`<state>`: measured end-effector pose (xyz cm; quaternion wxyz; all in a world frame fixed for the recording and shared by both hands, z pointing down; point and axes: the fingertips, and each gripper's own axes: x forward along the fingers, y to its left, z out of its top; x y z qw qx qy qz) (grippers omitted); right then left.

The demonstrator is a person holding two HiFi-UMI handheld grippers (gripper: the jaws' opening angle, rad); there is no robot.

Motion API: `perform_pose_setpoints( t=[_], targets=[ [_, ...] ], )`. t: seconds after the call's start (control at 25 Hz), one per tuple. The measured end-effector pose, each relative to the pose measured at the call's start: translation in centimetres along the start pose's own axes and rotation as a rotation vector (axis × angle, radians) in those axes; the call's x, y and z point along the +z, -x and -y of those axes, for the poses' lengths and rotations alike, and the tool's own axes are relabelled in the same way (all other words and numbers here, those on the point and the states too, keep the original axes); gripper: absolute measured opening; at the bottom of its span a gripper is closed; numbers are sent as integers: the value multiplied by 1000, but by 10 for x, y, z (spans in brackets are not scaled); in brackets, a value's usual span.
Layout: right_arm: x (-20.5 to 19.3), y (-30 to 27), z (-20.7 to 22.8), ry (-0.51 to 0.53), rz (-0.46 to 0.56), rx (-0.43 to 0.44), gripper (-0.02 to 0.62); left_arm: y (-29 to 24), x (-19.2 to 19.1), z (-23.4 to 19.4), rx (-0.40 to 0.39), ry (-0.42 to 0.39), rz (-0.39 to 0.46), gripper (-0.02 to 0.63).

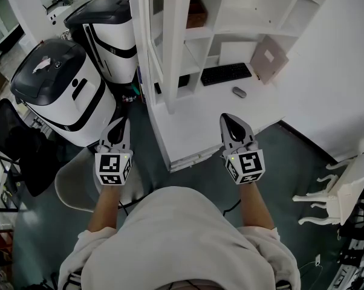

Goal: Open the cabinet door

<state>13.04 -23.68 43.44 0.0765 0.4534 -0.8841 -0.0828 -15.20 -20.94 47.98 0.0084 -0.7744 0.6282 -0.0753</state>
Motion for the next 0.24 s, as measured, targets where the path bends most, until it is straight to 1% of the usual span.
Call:
perform_pose_setpoints(
  t=[0.24],
  targets=[
    [-3, -2, -1, -1, 0, -2, 2, -1, -3, -2, -3, 0, -3, 0]
  ],
)
